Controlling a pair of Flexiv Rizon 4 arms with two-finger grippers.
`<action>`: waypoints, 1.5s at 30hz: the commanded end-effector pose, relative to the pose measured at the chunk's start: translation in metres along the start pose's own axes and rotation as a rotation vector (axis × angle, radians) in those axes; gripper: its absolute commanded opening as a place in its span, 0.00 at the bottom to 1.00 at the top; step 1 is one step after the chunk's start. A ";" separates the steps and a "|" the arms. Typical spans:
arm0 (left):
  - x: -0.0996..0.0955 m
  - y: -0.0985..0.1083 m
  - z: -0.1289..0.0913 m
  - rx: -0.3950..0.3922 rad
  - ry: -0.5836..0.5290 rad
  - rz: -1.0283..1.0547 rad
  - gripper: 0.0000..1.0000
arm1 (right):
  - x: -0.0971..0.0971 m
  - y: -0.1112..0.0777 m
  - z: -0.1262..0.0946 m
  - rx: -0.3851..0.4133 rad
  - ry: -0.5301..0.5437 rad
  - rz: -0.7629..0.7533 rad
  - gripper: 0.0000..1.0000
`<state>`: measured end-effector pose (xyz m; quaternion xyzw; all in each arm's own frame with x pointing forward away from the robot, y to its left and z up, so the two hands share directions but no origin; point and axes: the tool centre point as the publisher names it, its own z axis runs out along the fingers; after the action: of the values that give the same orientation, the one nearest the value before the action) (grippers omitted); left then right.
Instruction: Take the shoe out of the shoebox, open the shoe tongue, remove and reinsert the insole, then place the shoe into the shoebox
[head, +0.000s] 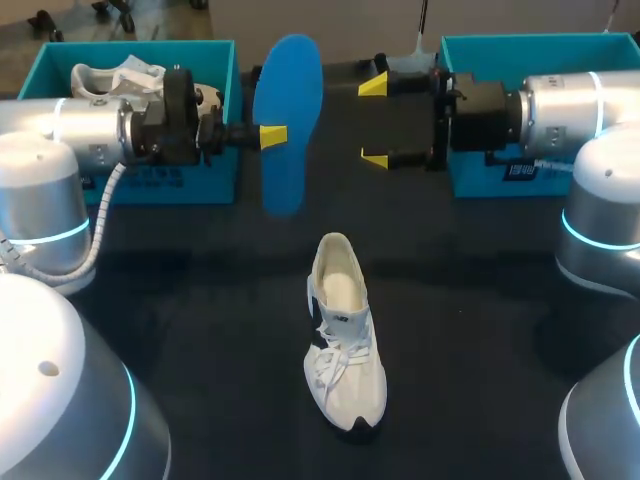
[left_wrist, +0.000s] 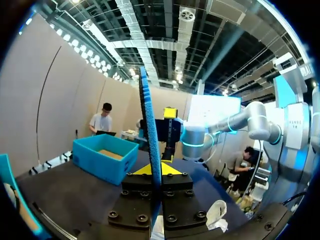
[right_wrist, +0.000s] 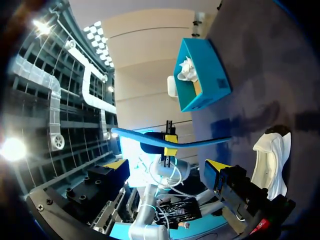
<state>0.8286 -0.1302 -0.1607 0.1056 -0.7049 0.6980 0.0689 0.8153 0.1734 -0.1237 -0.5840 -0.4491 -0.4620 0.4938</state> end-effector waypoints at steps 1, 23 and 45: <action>0.002 -0.001 -0.005 0.039 0.032 0.092 0.00 | 0.000 0.000 0.002 -0.002 -0.001 0.000 1.00; -0.010 -0.012 -0.012 0.157 0.125 0.477 0.00 | 0.000 0.000 0.002 -0.002 -0.001 0.000 1.00; 0.010 -0.024 -0.020 0.164 0.040 1.205 0.00 | 0.000 0.000 0.002 -0.002 -0.001 0.000 1.00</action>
<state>0.8311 -0.1099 -0.1326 -0.3020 -0.6034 0.6822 -0.2816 0.8154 0.1734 -0.1234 -0.5844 -0.4492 -0.4616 0.4936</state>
